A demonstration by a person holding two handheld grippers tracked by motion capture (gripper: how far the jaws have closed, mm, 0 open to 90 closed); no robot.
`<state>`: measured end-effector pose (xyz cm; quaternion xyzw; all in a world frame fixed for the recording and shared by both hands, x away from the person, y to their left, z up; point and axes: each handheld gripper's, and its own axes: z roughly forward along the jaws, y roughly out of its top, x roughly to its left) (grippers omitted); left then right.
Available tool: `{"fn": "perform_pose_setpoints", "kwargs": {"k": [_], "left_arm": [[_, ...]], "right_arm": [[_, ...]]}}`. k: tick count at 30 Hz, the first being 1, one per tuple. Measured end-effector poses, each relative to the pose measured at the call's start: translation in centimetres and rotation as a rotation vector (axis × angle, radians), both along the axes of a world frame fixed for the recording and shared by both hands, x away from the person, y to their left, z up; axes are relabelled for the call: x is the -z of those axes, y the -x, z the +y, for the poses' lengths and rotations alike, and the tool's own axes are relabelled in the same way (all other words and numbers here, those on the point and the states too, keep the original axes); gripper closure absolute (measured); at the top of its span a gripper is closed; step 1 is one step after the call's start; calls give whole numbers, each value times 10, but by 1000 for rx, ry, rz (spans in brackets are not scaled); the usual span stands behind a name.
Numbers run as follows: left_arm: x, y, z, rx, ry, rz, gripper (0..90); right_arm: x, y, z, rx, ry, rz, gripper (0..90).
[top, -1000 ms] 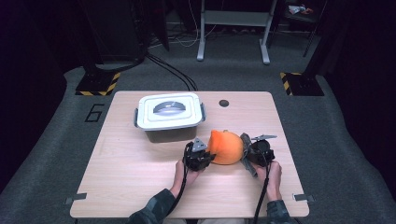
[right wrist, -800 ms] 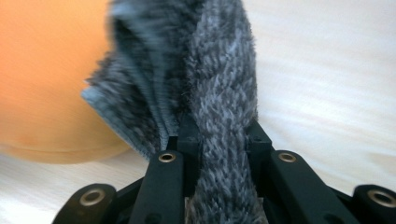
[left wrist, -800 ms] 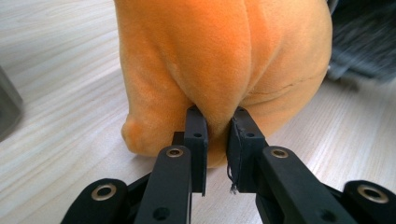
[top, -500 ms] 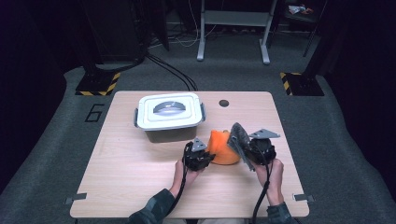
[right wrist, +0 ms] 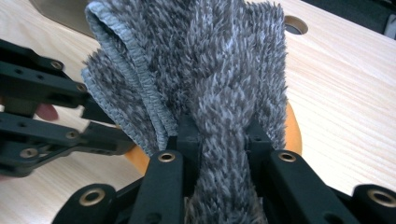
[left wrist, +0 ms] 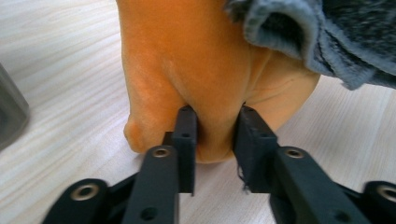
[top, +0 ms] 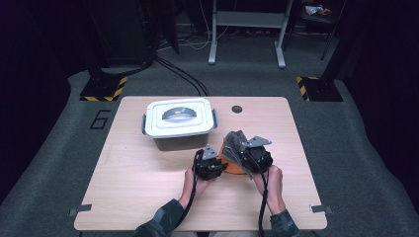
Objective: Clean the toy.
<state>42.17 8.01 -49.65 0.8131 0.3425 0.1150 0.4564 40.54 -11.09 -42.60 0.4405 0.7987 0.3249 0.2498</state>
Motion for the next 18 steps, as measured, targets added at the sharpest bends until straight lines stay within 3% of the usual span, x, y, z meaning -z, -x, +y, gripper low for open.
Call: {"fn": "perform_pose_setpoints", "kwargs": {"k": [1, 4, 8, 10, 11, 16, 18], "left_arm": [[-1, -1, 1, 3, -27, -16, 586], [1, -1, 0, -6, -33, -14, 462], [5, -3, -1, -18, -53, -19, 418], [5, -4, -3, -10, -67, -40, 427], [5, -3, -6, -5, -79, -68, 467], [6, -4, -9, 19, -58, -69, 694], [5, -4, -9, 25, -66, -76, 726]], "right_arm": [[1, -2, -3, -4, -6, 0, 745], [2, -4, -6, 6, -12, 0, 745], [3, -6, -9, 2, -33, 5, 745], [4, -7, -10, 0, -40, 3, 745], [4, -8, -12, 3, -44, 3, 745], [6, -10, -17, 3, -62, -6, 744], [7, -10, -20, 4, -79, -14, 744]]}}
